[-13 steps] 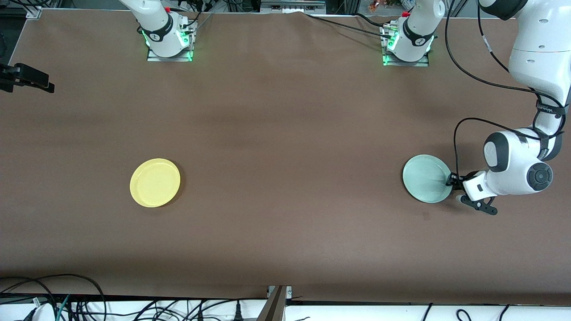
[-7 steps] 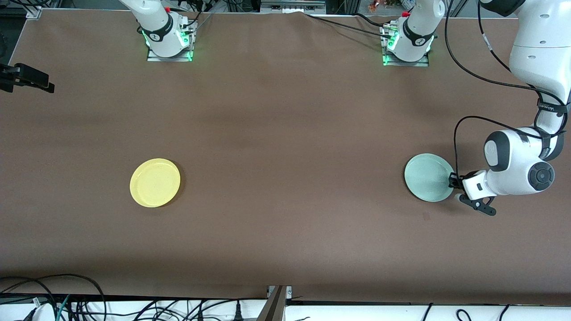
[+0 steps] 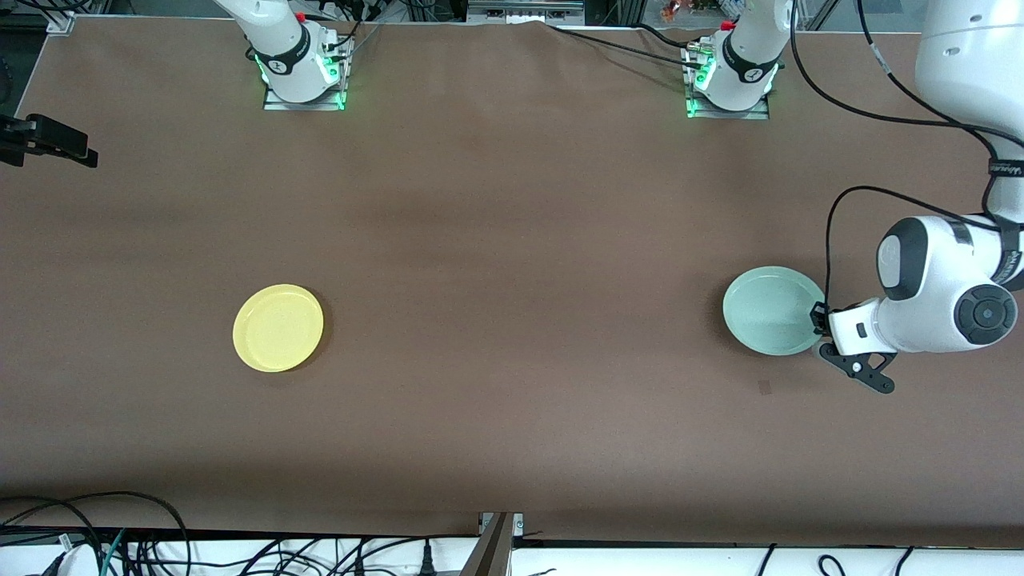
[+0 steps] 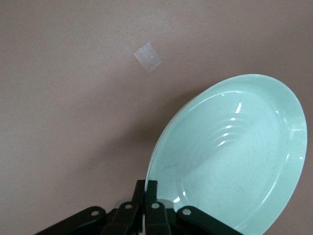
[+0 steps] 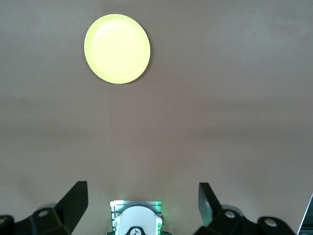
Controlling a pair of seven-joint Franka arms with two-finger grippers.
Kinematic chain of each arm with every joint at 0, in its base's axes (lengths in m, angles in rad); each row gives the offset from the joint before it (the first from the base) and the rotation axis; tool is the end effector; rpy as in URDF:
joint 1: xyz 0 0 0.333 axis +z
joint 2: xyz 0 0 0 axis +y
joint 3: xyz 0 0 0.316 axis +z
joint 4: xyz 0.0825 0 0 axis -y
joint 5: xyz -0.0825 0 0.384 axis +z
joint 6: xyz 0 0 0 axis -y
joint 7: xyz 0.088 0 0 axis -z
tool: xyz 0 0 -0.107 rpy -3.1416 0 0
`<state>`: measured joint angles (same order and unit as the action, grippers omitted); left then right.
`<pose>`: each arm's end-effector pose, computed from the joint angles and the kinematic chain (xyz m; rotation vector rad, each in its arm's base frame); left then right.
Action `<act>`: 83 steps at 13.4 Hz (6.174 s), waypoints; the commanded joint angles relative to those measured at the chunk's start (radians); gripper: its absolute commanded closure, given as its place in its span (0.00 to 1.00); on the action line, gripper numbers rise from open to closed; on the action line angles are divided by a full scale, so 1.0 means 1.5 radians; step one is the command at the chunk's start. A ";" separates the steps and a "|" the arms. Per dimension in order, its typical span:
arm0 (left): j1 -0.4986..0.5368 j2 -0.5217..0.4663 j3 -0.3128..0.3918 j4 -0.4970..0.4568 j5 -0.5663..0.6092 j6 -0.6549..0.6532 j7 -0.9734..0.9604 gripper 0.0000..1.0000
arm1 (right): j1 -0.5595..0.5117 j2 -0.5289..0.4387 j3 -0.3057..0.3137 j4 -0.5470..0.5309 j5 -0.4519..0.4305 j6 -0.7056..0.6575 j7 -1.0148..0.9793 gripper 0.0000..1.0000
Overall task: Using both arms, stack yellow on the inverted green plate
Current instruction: 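Close the left gripper on the green plate rim, then lift the green plate on edge and carry it toward the table middle, then flip the green plate upside down and lay it on the table, then release the green plate with the left gripper while the right gripper reaches the yellow plate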
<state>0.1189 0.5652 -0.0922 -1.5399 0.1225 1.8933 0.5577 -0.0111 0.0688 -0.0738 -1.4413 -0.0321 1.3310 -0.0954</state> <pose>0.6744 0.0355 0.3094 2.9942 -0.8820 -0.3406 0.5476 -0.0490 0.6274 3.1082 0.0084 -0.2828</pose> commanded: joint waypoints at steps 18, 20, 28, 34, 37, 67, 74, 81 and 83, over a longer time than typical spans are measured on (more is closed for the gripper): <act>-0.567 0.010 0.011 0.136 0.551 -0.447 -0.486 1.00 | -0.013 0.029 -0.011 -0.004 0.001 0.025 0.008 0.00; -0.603 0.034 0.012 0.135 0.607 -0.482 -0.501 1.00 | -0.024 0.041 -0.012 -0.004 0.006 0.027 0.007 0.00; -0.730 0.172 0.015 0.147 0.661 -0.543 -0.715 1.00 | -0.026 0.051 -0.014 -0.004 0.000 0.033 0.005 0.00; -0.774 0.251 0.016 0.246 0.657 -0.554 -0.789 1.00 | -0.026 0.056 -0.014 -0.004 -0.001 0.033 0.005 0.00; -0.781 0.269 0.012 0.274 0.652 -0.549 -0.846 1.00 | -0.026 0.056 -0.014 -0.004 0.000 0.033 0.005 0.00; -0.745 0.238 -0.069 0.333 0.421 -0.252 -0.900 0.00 | -0.059 0.122 -0.014 -0.012 0.020 0.093 -0.028 0.00; -0.555 0.169 -0.077 0.322 0.135 -0.142 -0.886 0.00 | -0.082 0.212 -0.014 -0.097 0.076 0.262 -0.029 0.00; -0.311 0.014 -0.078 0.177 0.042 -0.194 -0.703 0.00 | -0.074 0.264 -0.004 -0.192 0.079 0.461 -0.028 0.00; -0.239 -0.014 -0.077 0.181 0.036 -0.212 -0.609 0.00 | -0.074 0.274 0.002 -0.223 0.101 0.514 -0.027 0.00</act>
<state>-0.3264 0.6324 -0.1914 -1.2005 0.2110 1.5894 -0.4743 -0.1193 0.4744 -0.0807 -1.7305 0.0855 2.0353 -0.1255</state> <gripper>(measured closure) 0.000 0.000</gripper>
